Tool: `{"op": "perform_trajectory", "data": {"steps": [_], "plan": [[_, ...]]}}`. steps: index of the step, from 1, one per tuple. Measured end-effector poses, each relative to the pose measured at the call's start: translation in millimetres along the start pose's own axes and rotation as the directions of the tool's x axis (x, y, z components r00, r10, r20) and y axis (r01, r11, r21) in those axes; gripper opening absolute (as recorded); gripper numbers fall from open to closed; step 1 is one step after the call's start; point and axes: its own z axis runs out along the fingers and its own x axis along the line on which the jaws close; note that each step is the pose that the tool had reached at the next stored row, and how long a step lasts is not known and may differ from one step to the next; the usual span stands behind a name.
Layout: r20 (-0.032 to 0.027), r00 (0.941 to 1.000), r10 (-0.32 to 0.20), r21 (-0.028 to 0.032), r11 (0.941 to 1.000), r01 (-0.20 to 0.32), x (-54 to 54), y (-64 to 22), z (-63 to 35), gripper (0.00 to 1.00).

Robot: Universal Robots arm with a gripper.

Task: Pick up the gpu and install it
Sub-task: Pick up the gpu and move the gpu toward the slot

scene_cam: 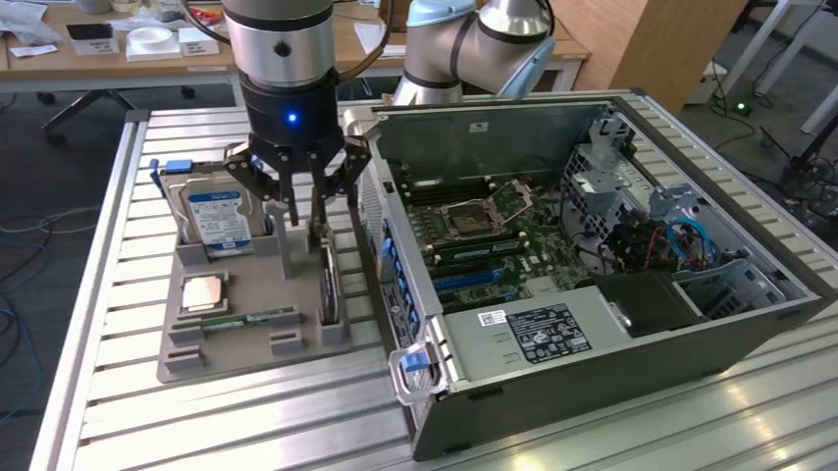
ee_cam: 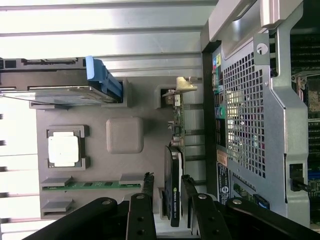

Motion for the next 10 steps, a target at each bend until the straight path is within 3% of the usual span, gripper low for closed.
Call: {"op": "perform_trajectory", "data": {"steps": [6,10], "plan": [[0.0001,1.0000,0.000,-0.0001,1.0000,0.000,0.0,0.2,0.5,0.36],[0.0000,1.0000,0.000,0.0000,1.0000,0.000,0.2,0.1,6.1,0.36]]}}
